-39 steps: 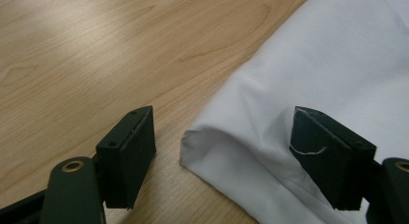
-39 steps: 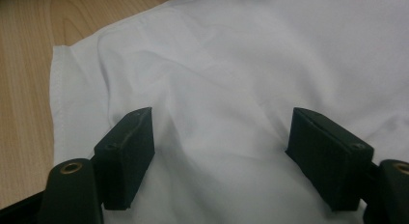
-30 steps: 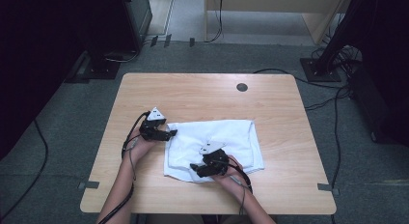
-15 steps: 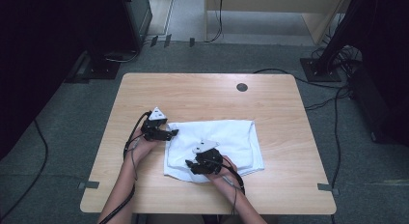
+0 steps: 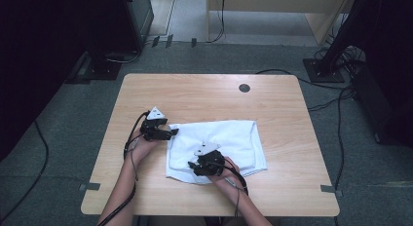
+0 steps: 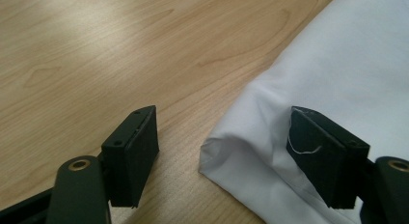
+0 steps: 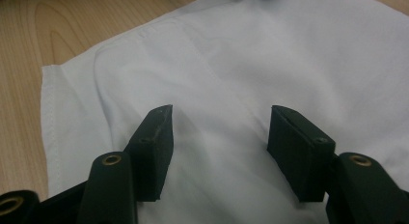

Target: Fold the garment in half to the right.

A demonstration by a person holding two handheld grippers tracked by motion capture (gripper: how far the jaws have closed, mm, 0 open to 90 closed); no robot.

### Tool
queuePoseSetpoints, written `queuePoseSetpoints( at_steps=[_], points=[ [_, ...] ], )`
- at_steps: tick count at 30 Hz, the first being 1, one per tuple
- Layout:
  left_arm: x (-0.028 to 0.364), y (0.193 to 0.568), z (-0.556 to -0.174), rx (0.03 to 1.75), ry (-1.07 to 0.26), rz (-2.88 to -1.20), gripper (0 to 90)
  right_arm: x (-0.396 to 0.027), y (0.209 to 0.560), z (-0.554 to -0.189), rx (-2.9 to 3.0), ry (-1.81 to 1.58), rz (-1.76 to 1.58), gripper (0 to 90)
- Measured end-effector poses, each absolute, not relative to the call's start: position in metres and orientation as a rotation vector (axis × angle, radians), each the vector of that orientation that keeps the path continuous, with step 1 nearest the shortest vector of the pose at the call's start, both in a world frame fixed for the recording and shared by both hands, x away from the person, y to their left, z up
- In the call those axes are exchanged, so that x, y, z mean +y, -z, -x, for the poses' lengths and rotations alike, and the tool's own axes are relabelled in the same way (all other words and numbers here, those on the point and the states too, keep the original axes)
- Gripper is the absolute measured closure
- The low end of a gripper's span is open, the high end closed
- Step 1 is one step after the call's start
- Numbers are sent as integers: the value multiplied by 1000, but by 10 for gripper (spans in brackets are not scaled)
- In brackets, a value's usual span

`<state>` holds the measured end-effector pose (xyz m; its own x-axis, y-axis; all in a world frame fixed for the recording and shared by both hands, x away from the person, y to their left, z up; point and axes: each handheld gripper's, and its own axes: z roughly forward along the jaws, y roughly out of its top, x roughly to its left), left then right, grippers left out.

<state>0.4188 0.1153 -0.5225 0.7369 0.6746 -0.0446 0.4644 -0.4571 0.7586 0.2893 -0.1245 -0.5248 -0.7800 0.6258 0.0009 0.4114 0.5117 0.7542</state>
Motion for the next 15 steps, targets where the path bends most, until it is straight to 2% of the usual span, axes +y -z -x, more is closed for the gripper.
queuePoseSetpoints(
  at_steps=[5, 7, 15],
  points=[
    [115, 523, -418, 843, -338, -2149, 271, -127, 525, -289, 2492, -1137, -863, 430],
    [114, 523, -418, 836, -349, -2156, 271, -126, 524, -290, 2487, -1126, -892, 387],
    [112, 523, -417, 831, -354, -2159, 276, -119, 518, -288, 2478, -1154, -920, 360]
  ],
)
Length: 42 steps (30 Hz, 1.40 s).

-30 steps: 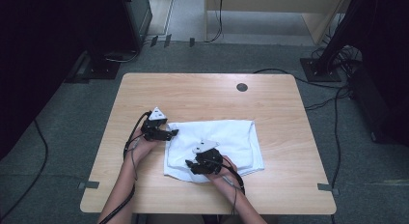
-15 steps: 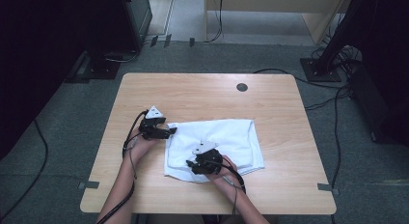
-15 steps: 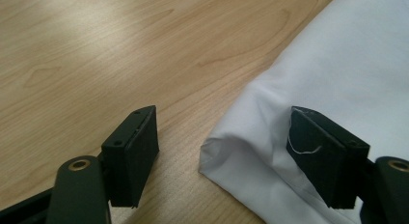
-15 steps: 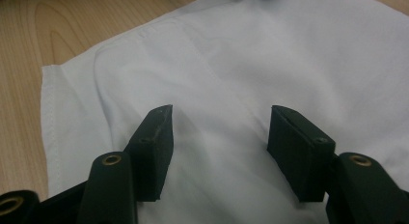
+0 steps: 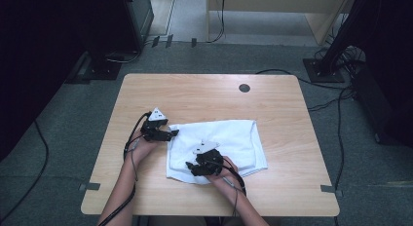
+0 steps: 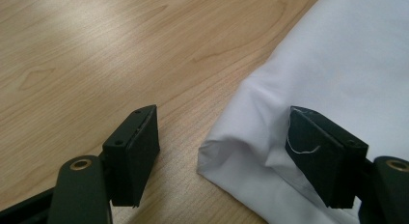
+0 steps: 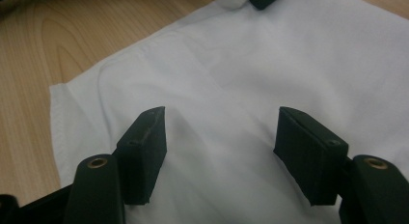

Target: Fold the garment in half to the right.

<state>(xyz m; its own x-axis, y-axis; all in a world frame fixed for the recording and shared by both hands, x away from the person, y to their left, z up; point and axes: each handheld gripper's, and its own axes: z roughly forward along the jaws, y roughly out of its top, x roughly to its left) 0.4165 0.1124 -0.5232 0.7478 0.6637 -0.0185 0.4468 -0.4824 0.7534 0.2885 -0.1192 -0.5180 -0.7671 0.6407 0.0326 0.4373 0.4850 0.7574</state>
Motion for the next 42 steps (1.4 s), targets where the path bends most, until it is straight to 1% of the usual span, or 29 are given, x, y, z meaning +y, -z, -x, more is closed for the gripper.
queuePoseSetpoints(
  at_steps=[5, 12, 22, 24, 42],
  points=[
    [112, 523, -416, 830, -356, -2162, 277, -113, 516, -287, 2486, -1154, -915, 360],
    [113, 523, -416, 828, -345, -2159, 277, -107, 518, -287, 2488, -1176, -939, 313],
    [111, 523, -416, 822, -343, -2164, 278, -102, 520, -285, 2498, -1166, -929, 314],
    [112, 523, -416, 812, -338, -2162, 318, -100, 520, -284, 2499, -1163, -919, 314],
    [112, 523, -415, 812, -335, -2162, 320, -75, 520, -273, 2530, -1170, -855, 306]
  ],
)
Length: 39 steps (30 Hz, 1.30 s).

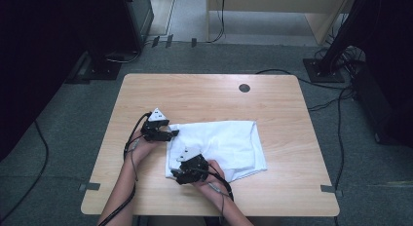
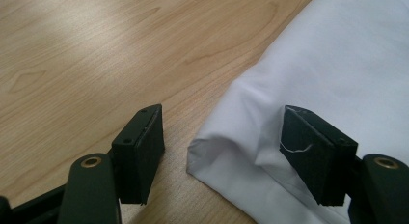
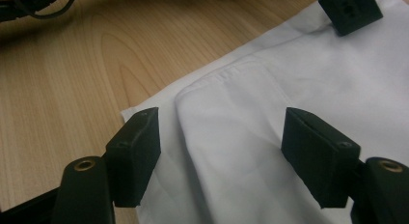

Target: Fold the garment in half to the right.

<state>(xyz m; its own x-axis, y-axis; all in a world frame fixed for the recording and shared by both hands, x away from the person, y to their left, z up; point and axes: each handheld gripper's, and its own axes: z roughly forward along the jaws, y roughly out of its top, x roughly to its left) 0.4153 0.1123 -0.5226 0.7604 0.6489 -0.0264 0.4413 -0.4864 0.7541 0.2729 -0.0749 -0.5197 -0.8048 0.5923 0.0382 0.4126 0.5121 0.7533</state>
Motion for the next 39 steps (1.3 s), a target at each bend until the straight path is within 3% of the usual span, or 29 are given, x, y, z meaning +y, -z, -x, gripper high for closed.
queuePoseSetpoints(
  at_steps=[22, 29, 39],
  points=[
    [114, 523, -414, 787, -315, -2156, 377, -51, 522, -272, 2550, -1096, -838, 323],
    [115, 522, -415, 797, -311, -2147, 424, -51, 524, -275, 2513, -1126, -851, 375],
    [119, 522, -416, 821, -279, -2117, 533, -54, 524, -279, 2475, -1129, -874, 550]
  ],
)
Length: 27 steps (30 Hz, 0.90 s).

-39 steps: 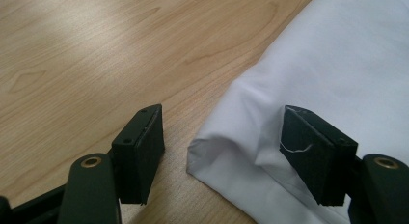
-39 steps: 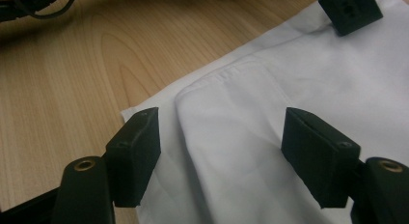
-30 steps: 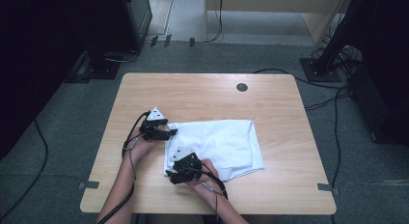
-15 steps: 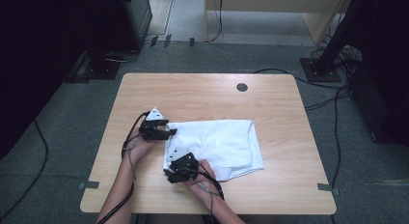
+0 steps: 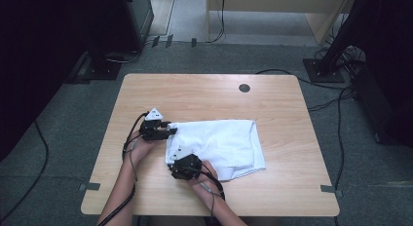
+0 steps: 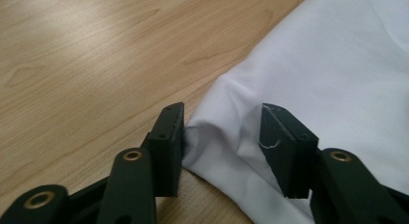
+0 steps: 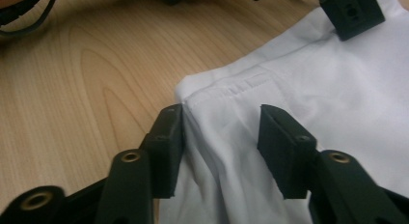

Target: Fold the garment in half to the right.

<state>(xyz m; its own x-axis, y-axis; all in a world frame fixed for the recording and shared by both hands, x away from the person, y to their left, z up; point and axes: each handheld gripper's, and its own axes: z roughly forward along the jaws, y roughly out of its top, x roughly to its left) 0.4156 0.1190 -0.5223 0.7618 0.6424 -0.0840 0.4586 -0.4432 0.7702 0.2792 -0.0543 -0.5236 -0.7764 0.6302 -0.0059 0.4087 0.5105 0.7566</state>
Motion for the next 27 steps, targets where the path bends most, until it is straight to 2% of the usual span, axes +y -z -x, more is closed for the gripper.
queuePoseSetpoints(
  at_steps=[4, 10, 20, 27],
  points=[
    [117, 522, -414, 789, -291, -2135, 651, -54, 523, -280, 2471, -1124, -871, 642],
    [114, 522, -414, 736, -267, -2149, 814, -52, 522, -282, 2475, -1095, -832, 843],
    [121, 518, -421, 738, -169, -2088, 845, -60, 517, -288, 2495, -1147, -843, 870],
    [122, 495, -419, 704, -149, -2015, 846, -70, 496, -286, 2437, -1264, -829, 872]
  ],
)
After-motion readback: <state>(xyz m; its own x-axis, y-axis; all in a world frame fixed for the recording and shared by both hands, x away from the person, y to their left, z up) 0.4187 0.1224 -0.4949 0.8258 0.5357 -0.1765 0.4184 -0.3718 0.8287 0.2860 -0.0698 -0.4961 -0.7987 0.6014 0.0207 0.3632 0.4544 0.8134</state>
